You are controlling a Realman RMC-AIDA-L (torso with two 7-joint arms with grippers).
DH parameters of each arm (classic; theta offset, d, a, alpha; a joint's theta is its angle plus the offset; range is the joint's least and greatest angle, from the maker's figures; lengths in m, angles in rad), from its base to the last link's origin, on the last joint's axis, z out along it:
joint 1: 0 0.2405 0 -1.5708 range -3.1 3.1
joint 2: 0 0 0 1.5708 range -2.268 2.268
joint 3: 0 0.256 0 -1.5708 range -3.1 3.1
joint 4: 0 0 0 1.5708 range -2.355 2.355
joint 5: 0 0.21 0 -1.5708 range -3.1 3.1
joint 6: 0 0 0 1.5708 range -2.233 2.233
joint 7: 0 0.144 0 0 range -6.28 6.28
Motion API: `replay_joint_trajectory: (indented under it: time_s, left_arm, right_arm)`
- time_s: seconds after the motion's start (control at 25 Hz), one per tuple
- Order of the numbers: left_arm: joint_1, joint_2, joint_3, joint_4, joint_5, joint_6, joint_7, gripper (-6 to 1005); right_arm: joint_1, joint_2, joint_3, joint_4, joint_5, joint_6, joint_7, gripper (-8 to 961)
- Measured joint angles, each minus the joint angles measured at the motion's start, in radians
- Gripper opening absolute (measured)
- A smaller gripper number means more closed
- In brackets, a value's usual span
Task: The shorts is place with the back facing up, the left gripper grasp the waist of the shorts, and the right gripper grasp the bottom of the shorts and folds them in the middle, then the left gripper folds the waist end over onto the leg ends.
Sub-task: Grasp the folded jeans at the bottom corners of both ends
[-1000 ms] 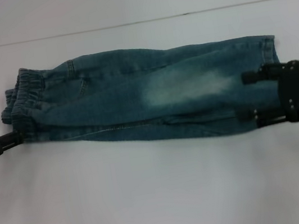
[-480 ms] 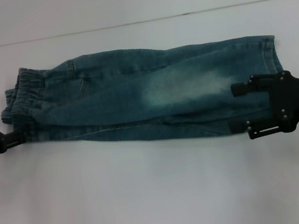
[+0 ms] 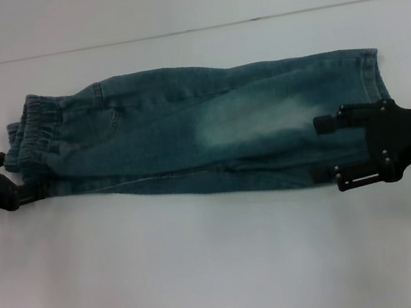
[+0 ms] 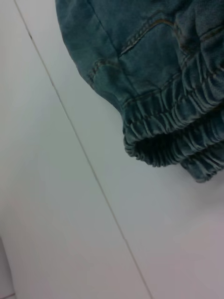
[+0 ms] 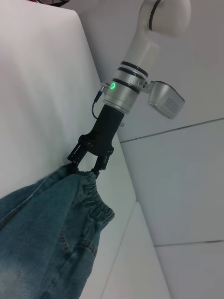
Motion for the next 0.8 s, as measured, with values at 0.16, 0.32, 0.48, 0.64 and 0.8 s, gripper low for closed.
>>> replay_joint_trajectory:
  time_s: [0.16, 0.32, 0.48, 0.64, 0.8]
  left_arm:
    - [0.003, -0.001, 0.022, 0.006, 0.003, 0.009, 0.016, 821]
    - [0.009, -0.009, 0.026, 0.012, 0.004, 0.022, 0.051, 810]
    - [0.018, -0.028, 0.022, 0.034, -0.004, 0.025, 0.098, 725]
    - [0.038, -0.046, 0.02, 0.088, -0.036, 0.048, 0.132, 616]
    - [0.041, -0.046, 0.013, 0.107, -0.052, 0.078, 0.129, 444]
  right_arm:
    - [0.0, 0.0, 0.001, 0.004, 0.0, 0.006, 0.005, 909]
    - [-0.003, 0.0, 0.003, 0.005, 0.003, 0.008, 0.01, 893]
    - [-0.007, 0.0, 0.008, 0.005, 0.005, 0.008, 0.02, 878]
    - [-0.01, 0.0, 0.012, 0.011, 0.007, 0.008, 0.023, 863]
    - [-0.01, -0.001, 0.016, 0.022, 0.011, 0.008, 0.022, 848]
